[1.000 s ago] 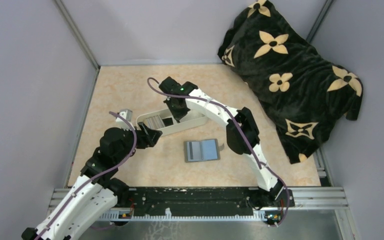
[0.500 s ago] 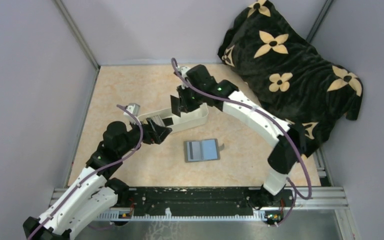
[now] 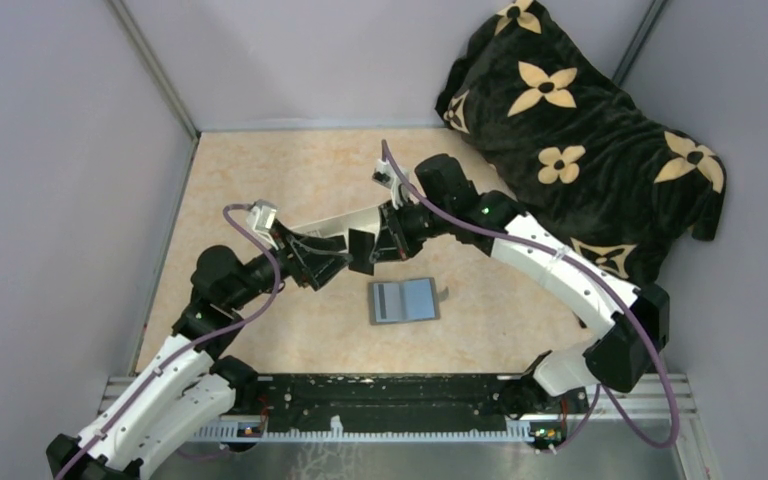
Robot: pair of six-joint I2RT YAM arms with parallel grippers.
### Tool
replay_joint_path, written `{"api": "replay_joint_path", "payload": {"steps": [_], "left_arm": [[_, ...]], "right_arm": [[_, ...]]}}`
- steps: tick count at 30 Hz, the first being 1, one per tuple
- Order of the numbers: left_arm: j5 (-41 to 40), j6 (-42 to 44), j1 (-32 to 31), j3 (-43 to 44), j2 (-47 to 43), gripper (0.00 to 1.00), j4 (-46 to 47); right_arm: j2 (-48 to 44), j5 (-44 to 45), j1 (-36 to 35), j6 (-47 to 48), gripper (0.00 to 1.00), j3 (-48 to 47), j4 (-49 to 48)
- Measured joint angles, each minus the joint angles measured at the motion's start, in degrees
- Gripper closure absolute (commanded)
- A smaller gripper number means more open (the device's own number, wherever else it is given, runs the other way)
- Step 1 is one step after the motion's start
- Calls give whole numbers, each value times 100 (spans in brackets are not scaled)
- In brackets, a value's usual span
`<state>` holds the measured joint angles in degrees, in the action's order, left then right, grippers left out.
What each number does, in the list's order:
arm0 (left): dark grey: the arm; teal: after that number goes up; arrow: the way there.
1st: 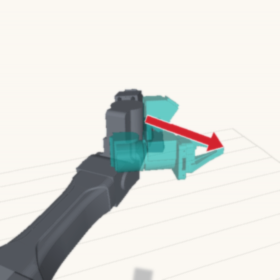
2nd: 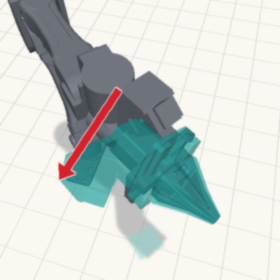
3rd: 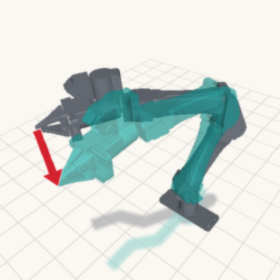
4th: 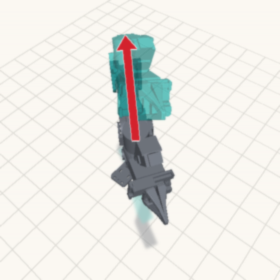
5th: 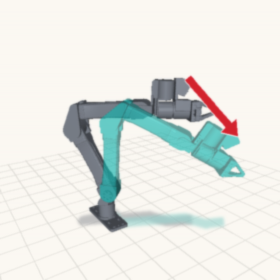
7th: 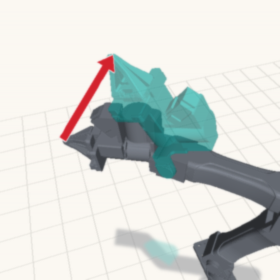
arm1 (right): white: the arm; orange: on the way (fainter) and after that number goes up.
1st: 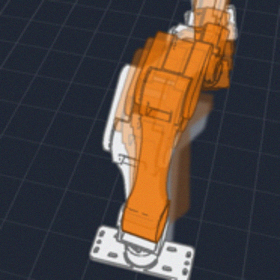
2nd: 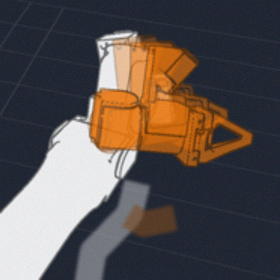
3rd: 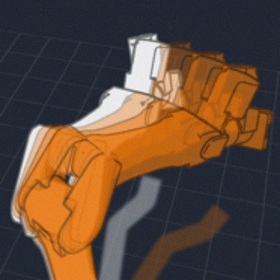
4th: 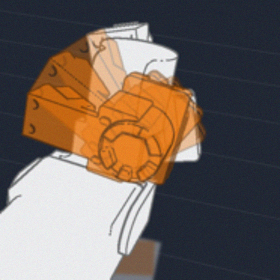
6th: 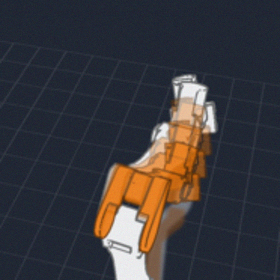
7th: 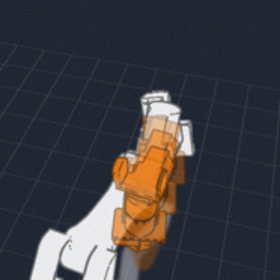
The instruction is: Take the credit cards out of the card holder
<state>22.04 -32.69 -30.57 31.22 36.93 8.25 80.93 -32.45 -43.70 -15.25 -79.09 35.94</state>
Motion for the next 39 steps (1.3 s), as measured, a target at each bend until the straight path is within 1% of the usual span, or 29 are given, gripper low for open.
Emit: {"api": "replay_joint_path", "payload": {"steps": [2,3,5,13,22,26,30,32,34,35,37,39], "left_arm": [[197,-63,4,-28,-17,28,236],[280,-101,9,-37,-20,34,326],[450,-157,9,-68,-20,38,520],[807,-391,9,-249,20,39,986],[1115,-721,9,-319,136,47,1534],[1241,-866,11,-358,245,53,1788],[1311,-951,11,-382,317,68,1956],[1325,-966,11,-385,321,72,1993],[1340,-966,13,-385,321,79,2024],[1340,-970,13,-389,321,83,2031],[1340,-973,15,-411,321,98,2057],[1357,-990,15,-424,337,100,2098]], "right_arm": [[-120,-177,0,-28,100,186,-39],[-197,-267,0,-39,100,271,-66],[-343,-433,0,-46,100,415,-131],[-734,-1084,0,-186,100,684,-595],[-820,-1429,0,-262,100,896,-859],[-820,-1502,-11,-299,100,1023,-852],[-822,-1541,-17,-304,100,1045,-898],[-822,-1547,-17,-306,100,1045,-929],[-822,-1567,-17,-315,100,1045,-973],[-822,-1569,-17,-330,100,1045,-984],[-822,-1574,-17,-345,100,1045,-981],[-822,-1574,-17,-343,100,1047,-979]]}}
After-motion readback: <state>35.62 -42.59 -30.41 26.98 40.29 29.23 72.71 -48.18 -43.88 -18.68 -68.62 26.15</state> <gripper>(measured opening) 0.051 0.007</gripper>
